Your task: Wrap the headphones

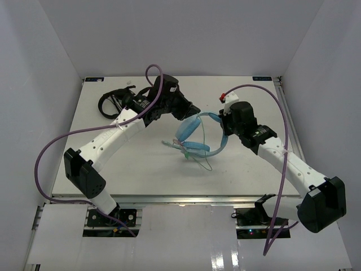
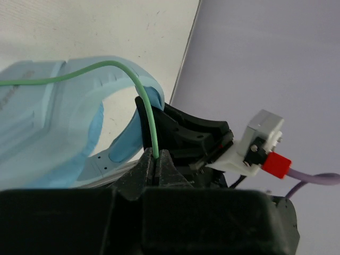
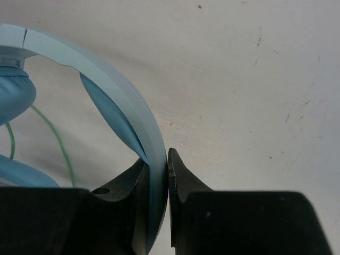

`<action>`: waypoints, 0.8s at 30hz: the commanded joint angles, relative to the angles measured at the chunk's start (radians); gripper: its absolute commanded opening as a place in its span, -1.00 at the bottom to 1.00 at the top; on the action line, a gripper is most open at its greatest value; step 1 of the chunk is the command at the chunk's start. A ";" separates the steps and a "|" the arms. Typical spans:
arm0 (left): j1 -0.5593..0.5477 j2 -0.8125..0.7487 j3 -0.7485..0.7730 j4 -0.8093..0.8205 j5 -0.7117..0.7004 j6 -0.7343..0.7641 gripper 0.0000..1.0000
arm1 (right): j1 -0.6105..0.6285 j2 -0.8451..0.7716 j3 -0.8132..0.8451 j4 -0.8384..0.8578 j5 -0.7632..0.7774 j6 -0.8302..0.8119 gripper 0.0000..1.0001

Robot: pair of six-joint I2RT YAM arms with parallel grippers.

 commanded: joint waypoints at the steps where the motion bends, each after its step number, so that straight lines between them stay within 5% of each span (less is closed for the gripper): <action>1: -0.013 0.008 0.096 -0.040 0.020 0.027 -1.00 | 0.004 0.021 0.088 0.124 0.132 0.140 -0.85; 24: -0.040 0.172 0.206 -0.019 0.063 0.079 -0.46 | -0.024 0.030 0.132 0.103 -0.022 0.320 -0.85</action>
